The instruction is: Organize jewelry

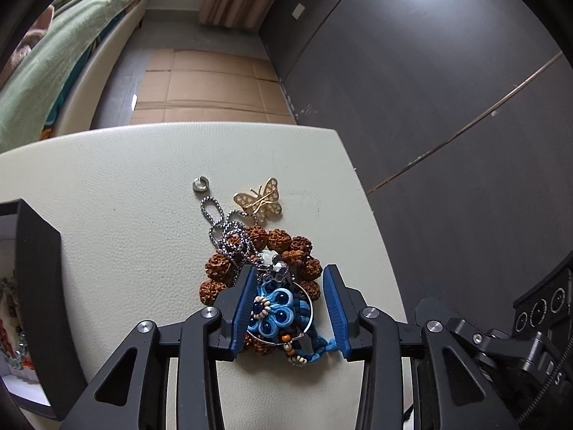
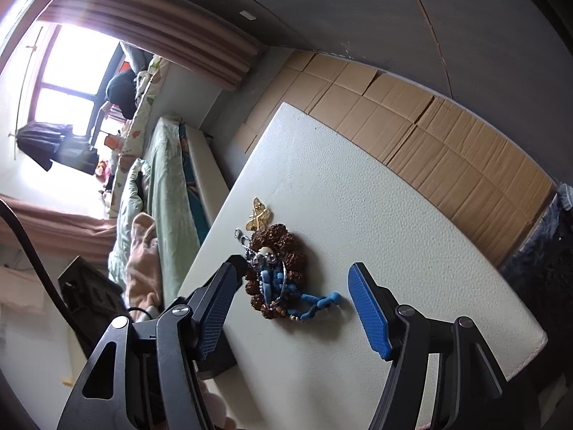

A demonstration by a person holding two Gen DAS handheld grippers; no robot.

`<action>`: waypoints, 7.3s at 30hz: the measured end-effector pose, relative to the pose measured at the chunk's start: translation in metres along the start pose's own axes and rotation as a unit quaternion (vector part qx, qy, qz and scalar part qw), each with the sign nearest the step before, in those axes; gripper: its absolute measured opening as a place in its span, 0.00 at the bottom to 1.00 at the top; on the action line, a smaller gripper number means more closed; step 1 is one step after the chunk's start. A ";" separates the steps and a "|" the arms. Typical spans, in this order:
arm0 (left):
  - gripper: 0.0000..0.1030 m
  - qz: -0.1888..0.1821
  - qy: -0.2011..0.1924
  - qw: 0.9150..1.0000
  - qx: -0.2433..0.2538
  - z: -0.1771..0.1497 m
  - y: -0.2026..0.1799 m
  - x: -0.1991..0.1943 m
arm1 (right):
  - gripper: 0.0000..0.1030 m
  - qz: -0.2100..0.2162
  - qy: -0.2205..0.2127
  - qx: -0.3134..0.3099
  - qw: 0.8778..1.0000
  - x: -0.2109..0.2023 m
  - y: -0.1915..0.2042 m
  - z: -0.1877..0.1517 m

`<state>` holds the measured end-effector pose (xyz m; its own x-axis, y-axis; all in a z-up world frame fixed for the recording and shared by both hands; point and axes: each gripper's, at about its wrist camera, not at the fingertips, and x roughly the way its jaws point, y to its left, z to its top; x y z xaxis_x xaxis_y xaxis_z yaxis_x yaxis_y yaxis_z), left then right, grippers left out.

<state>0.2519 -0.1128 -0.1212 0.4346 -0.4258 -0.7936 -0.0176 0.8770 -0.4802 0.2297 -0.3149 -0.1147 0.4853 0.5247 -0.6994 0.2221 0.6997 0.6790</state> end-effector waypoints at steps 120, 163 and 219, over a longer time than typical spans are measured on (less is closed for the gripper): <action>0.37 0.058 -0.168 0.982 -0.064 0.002 0.108 -0.220 | 0.05 0.109 0.017 -0.172 0.979 0.019 0.087 -0.064; 0.56 0.045 -0.157 0.983 -0.086 -0.036 0.097 -0.177 | 0.60 0.097 -0.015 -0.147 0.984 0.001 0.080 -0.059; 0.56 0.089 -0.053 0.995 -0.001 0.035 0.030 -0.036 | 0.06 0.088 -0.041 -0.078 0.992 -0.011 0.031 0.013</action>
<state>0.2675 -0.0634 -0.0938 0.5167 -0.2377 -0.8225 -0.1054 0.9357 -0.3366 0.2424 -0.3045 -0.0831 0.5740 0.6090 -0.5474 -0.0037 0.6705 0.7419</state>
